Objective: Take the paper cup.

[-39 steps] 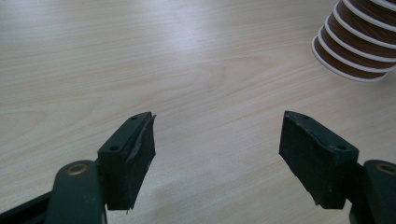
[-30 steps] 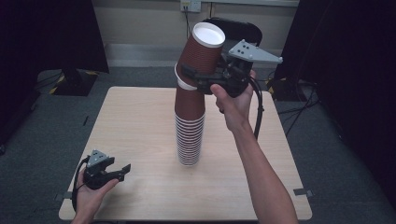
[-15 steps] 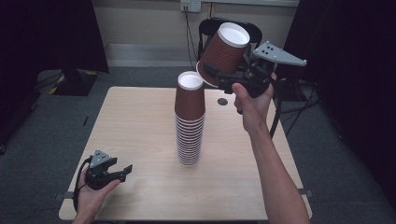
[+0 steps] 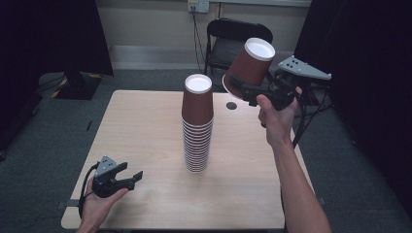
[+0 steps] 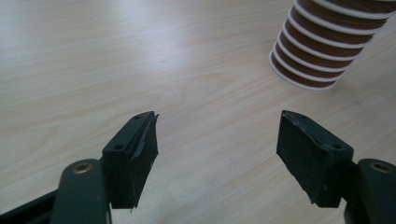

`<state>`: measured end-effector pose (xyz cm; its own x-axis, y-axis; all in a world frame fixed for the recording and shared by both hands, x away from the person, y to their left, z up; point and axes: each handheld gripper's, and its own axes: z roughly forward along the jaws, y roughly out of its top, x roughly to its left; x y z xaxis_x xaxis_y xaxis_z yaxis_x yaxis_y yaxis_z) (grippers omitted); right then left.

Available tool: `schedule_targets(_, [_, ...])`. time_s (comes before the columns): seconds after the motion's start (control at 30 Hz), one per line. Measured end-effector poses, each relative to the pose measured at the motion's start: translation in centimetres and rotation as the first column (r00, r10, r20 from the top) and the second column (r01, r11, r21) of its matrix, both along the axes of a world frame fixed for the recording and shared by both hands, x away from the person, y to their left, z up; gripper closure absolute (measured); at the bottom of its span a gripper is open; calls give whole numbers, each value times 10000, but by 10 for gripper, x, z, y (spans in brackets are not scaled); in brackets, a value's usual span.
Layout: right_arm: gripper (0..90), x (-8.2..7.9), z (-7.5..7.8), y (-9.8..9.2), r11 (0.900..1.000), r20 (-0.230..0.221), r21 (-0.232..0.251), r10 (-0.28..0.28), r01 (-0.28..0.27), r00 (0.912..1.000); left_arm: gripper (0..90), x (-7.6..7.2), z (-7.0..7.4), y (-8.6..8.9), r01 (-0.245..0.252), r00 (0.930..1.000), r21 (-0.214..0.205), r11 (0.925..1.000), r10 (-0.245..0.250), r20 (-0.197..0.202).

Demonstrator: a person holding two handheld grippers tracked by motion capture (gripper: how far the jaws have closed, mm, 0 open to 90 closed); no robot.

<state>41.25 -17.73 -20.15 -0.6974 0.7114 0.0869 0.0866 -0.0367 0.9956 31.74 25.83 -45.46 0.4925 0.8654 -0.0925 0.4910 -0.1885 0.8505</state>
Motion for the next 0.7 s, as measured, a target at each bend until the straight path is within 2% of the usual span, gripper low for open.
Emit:
schedule_targets(0.03, [137,0,-7,-4,10000,-101,-60,-80,79,9999,288,0,2,-3,221,9997,-215,9995,-219,88])
schedule_targets(0.1, [137,0,-11,-6,9999,-182,-102,-127,125,9998,288,0,2,-5,242,9997,-210,9995,-240,111])
schedule_targets(0.13, [137,1,-18,-9,9997,-426,-105,-228,223,9988,287,0,3,-8,278,9995,-196,9994,-276,122])
schedule_targets(0.23, [137,2,-30,-13,9994,-688,-127,-329,321,9971,273,1,4,-14,565,9982,-270,9980,-560,192])
schedule_targets(0.27, [137,2,-30,-13,9994,-688,-127,-329,321,9971,272,1,4,-14,565,9982,-270,9980,-560,192])
schedule_targets(0.3, [137,2,-39,-17,9996,-892,-38,-291,288,9956,272,1,4,-15,571,9981,-539,9969,-558,252])
schedule_targets(0.33, [137,2,-39,-17,9996,-892,-38,-291,288,9956,274,1,4,-15,571,9981,-539,9969,-558,252])
schedule_targets(0.4, [137,1,-53,-21,9995,-1212,83,-306,318,9922,286,3,4,-16,546,9983,-619,9966,-533,225])
schedule_targets(0.43, [137,1,-57,-21,9994,-1345,83,-330,345,9904,288,4,3,-15,490,9986,-801,9956,-474,229])
schedule_targets(0.5, [137,1,-62,-22,9994,-1433,88,-307,323,9892,296,4,3,-15,396,9991,-815,9959,-385,156])
schedule_targets(0.53, [137,0,-66,-23,9994,-1544,93,-314,332,9875,298,4,3,-16,221,9996,-834,9963,-205,210])
schedule_targets(0.63, [136,-4,-82,-23,9988,-1885,175,-426,467,9812,309,3,6,-15,202,9990,-848,9962,-168,406])
schedule_targets(0.7, [136,-7,-90,-23,9987,-2015,172,-440,485,9785,309,3,6,-16,254,9986,-1030,9944,-205,483])
